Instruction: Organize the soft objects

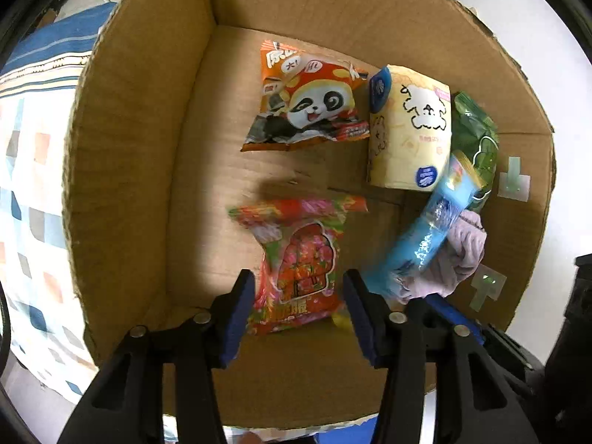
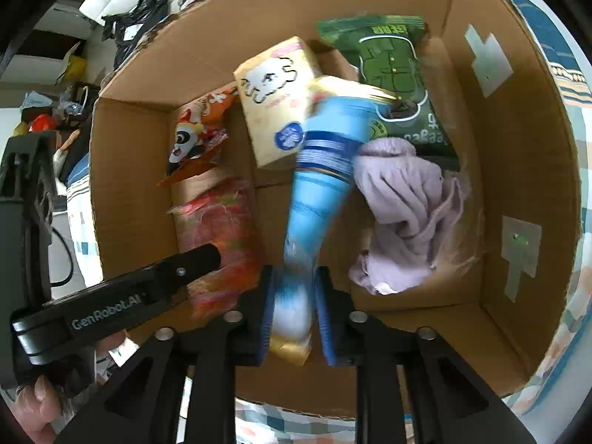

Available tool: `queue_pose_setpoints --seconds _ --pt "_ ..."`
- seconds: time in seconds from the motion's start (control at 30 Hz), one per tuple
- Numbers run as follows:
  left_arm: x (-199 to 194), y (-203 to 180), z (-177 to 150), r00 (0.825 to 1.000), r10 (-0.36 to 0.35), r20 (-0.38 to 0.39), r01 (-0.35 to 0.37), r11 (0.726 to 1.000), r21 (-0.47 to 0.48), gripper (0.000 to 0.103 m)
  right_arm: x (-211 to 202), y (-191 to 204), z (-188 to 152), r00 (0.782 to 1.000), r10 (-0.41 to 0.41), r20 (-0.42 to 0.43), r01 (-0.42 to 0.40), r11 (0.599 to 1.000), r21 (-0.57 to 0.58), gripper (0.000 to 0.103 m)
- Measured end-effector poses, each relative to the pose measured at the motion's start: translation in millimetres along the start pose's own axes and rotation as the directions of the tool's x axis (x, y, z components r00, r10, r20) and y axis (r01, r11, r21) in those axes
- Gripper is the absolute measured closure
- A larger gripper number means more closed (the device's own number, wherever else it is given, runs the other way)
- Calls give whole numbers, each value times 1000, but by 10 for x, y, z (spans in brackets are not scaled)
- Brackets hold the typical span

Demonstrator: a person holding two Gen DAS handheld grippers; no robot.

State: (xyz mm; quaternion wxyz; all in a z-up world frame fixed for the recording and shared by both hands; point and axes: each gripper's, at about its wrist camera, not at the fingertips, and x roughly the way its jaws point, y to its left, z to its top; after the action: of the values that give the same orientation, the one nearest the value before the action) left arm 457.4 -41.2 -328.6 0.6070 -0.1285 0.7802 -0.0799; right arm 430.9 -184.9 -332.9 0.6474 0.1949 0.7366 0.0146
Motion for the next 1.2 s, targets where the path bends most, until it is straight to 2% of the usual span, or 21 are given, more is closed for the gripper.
queue_pose_setpoints --seconds 0.13,0.27,0.43,0.5,0.53,0.6,0.67,0.7,0.77,1.0,1.2 --pt "-99 -22 -13 999 21 40 -22 1000 8 45 -4 -24 -10 999 -43 23 44 999 -12 68" --pt "-208 -76 -102 994 62 93 -66 997 34 41 -134 -35 -94 992 -108 62 111 992 -53 57" --pt "-451 -167 -303 965 142 219 -164 983 86 36 -309 -29 -191 972 -197 130 210 973 -98 55" --pt "-563 -142 -368 952 159 263 -190 977 99 29 -365 -44 -259 961 -227 157 246 963 -113 48" --pt "-601 -145 -396 946 167 278 -202 974 102 27 -390 -47 -288 957 -234 171 256 959 -120 41" --pt "-691 -148 -460 927 196 320 -242 964 111 13 -456 -33 -323 946 -255 200 284 950 -133 30" --pt "-741 -131 -513 911 216 352 -271 956 115 7 -560 -14 -370 935 -272 229 309 940 -143 17" --pt "-782 -139 -551 902 222 370 -282 952 116 5 -578 -12 -379 929 -280 241 319 936 -145 14" --pt "-808 -156 -601 891 222 395 -289 950 116 4 -630 -5 -425 921 -289 261 335 930 -152 1" --pt "-1058 -201 -895 853 199 483 -281 954 102 4 -902 -16 -648 904 -279 325 334 934 -126 0" --pt "-1409 -260 -1369 811 155 564 -258 960 108 4 -1291 -14 -1021 872 -264 412 335 936 -110 0"
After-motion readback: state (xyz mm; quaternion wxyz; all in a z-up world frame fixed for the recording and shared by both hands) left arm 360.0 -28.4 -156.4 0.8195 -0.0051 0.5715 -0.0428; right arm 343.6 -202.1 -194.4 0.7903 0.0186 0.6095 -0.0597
